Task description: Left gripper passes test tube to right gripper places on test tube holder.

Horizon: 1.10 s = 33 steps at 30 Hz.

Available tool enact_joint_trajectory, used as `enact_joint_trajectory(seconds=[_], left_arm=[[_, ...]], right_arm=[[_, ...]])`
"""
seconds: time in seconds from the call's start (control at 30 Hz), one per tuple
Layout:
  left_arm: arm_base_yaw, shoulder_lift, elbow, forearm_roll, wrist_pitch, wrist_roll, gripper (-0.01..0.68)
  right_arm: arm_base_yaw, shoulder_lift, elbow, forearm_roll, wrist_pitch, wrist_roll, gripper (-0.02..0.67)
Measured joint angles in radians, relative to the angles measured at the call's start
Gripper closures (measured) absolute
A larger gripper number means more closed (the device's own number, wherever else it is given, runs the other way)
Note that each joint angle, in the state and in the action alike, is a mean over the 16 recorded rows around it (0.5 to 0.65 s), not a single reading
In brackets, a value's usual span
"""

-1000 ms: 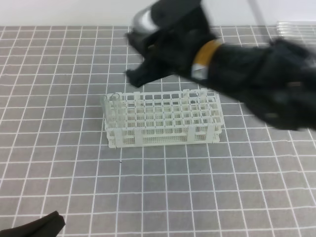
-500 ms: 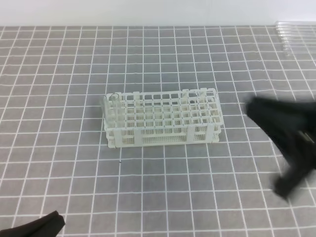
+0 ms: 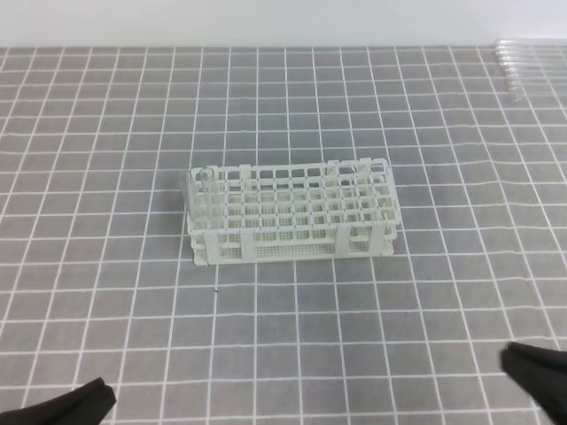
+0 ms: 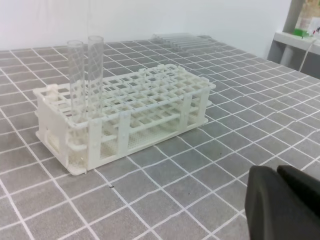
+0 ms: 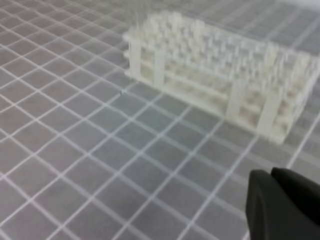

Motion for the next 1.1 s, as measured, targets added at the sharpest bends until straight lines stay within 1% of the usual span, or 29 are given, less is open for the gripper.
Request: enact_joint_trajectory(seconds=[0.13, 0.4, 0.53, 0.67, 0.87, 1.1], left_arm=[[0.000, 0.000, 0.001, 0.000, 0.001, 0.000, 0.673], [0.000, 0.001, 0.002, 0.000, 0.002, 0.000, 0.673], [0.000, 0.001, 0.001, 0.000, 0.002, 0.000, 0.673], [0.000, 0.001, 0.000, 0.000, 0.002, 0.000, 0.673], [0.000, 0.001, -0.001, 0.000, 0.006, 0.000, 0.674], [0.000, 0.001, -0.001, 0.000, 0.014, 0.000, 0.674]], right_arm=[[-0.118, -0.070, 0.078, -0.001, -0.034, 0.020, 0.662], [-0.422, -0.303, 0.215, -0.002, -0.109, 0.039, 0.662], [-0.525, -0.413, 0.260, 0.000, -0.120, 0.040, 0.662], [-0.570, -0.487, 0.279, 0.005, -0.097, 0.046, 0.662], [-0.584, -0.531, 0.279, 0.022, -0.065, 0.043, 0.662], [-0.579, -0.532, 0.279, 0.175, -0.027, -0.115, 0.662]])
